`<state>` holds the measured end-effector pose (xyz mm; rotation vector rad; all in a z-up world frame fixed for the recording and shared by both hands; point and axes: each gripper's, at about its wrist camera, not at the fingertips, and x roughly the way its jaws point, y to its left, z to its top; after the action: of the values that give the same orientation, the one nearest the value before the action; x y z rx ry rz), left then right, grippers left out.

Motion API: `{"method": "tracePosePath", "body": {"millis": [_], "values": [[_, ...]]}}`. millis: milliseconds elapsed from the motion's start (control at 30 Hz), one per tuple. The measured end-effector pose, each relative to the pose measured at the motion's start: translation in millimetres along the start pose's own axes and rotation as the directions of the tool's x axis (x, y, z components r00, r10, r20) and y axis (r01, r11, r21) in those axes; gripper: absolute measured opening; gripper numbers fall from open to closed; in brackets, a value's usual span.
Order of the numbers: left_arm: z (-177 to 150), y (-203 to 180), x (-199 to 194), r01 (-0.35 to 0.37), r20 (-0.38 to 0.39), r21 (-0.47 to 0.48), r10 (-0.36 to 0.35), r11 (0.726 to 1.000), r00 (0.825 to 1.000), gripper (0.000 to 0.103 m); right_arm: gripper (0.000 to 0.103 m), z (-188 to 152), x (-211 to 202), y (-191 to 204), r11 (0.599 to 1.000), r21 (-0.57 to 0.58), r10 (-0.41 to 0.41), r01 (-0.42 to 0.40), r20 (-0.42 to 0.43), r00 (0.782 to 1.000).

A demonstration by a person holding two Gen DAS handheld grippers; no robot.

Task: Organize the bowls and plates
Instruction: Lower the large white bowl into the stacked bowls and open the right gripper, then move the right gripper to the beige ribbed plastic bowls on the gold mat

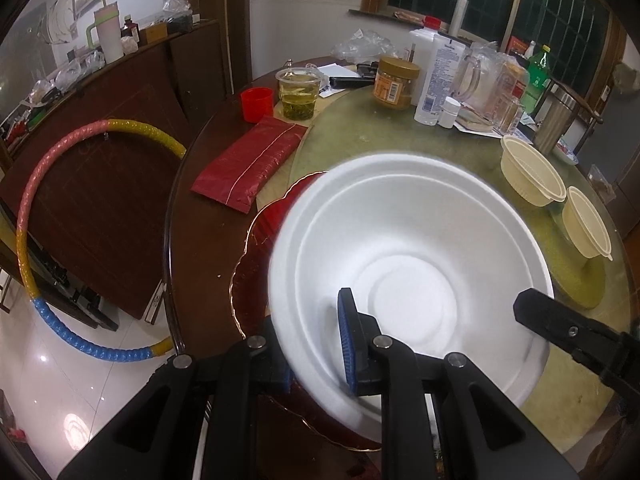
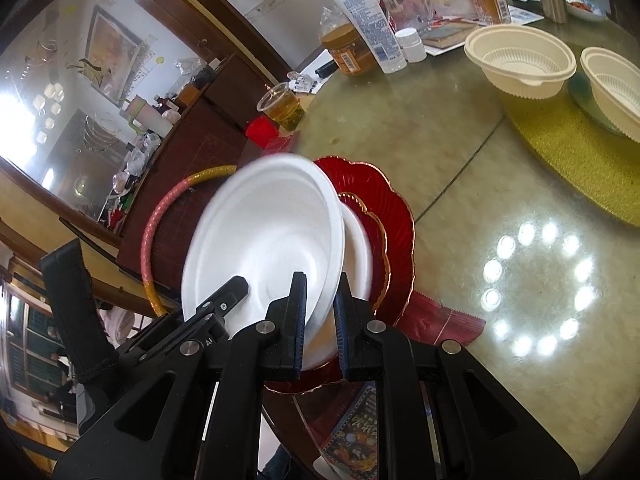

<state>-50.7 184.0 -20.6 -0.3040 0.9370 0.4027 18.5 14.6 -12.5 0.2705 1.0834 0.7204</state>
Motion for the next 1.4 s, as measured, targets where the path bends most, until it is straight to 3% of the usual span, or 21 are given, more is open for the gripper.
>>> {"method": "tracePosePath", "body": {"millis": [233, 300, 467, 600, 667, 733, 767, 1100, 1400], "values": [[0.4, 0.7, -1.5, -0.003, 0.007, -0.006, 0.003, 1.000, 1.000, 0.022, 0.014, 0.1, -3.4, -3.0, 1.000, 0.009, 0.002, -0.003, 0.012, 1.000], [0.4, 1.0, -2.4, -0.002, 0.009, -0.008, 0.002, 1.000, 1.000, 0.026, 0.014, 0.2, -4.5, -2.9, 1.000, 0.008, 0.005, -0.005, 0.015, 1.000], [1.1, 3.8, -7.0, -0.001, 0.029, -0.023, 0.001, 1.000, 1.000, 0.048, 0.014, 0.2, -5.3, -2.3, 1.000, 0.008, 0.010, -0.010, 0.015, 1.000], [2.1, 8.8, -13.0, 0.000, 0.061, -0.048, 0.003, 0.999, 0.998, 0.058, 0.014, 1.5, -6.8, -3.0, 1.000, 0.012, 0.015, -0.016, 0.020, 1.000], [2.7, 11.8, -16.3, -0.002, 0.081, -0.066, 0.008, 0.998, 0.997, 0.064, 0.022, 1.8, -7.9, -4.3, 1.000, 0.018, 0.014, -0.014, 0.022, 1.000], [3.7, 13.2, -17.9, 0.000, 0.094, -0.079, 0.007, 0.997, 0.996, 0.065, 0.054, 2.1, -8.8, -5.4, 1.000, 0.020, 0.013, -0.014, 0.028, 1.000], [4.3, 13.8, -18.0, 0.000, 0.095, -0.082, 0.007, 0.997, 0.995, 0.066, 0.057, 1.9, -9.5, -4.8, 1.000, 0.019, 0.019, -0.020, 0.033, 0.999], [10.9, 10.1, -27.8, 0.018, 0.127, -0.078, -0.008, 0.997, 0.992, 0.066, 0.057, 4.4, -21.3, -15.2, 0.999, 0.031, 0.029, -0.031, 0.077, 0.997], [22.6, -15.3, -48.4, 0.073, 0.185, -0.032, -0.066, 0.997, 0.980, 0.077, 0.057, 5.9, -50.3, -49.2, 0.989, 0.117, 0.067, -0.088, 0.177, 0.982]]}}
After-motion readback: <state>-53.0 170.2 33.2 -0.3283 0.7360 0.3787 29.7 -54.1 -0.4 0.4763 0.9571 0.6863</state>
